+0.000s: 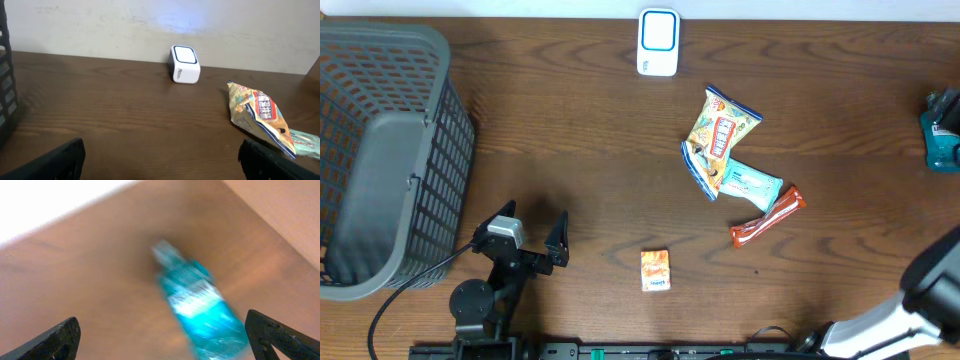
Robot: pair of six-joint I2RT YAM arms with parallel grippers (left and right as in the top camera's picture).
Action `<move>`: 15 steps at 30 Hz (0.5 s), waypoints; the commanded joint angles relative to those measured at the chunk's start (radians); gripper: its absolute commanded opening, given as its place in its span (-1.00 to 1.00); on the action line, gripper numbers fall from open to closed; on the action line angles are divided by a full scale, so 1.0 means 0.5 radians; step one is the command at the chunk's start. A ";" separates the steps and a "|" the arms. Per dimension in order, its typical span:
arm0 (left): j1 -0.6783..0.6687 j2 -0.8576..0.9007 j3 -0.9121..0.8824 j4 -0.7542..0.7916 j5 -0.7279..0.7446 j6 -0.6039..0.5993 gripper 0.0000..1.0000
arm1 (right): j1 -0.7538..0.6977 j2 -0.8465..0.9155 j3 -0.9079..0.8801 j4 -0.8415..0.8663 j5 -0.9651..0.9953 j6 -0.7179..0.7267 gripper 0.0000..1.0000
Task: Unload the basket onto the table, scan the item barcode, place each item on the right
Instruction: 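Carry the bottle to the right table edge and release it, then reach the right gripper to the yellow snack bag and grasp it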
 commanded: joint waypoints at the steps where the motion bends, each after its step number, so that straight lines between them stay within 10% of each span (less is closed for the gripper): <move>1: 0.002 -0.004 -0.056 -0.032 0.034 -0.002 0.96 | 0.101 -0.197 0.027 -0.056 -0.808 0.512 0.98; 8: 0.002 -0.004 -0.056 -0.033 0.033 -0.002 0.96 | 0.755 -0.201 0.021 -0.816 -0.830 1.158 0.98; 15: 0.002 -0.004 -0.056 -0.032 0.034 -0.002 0.96 | 1.395 0.116 0.021 -0.913 -0.358 1.212 0.89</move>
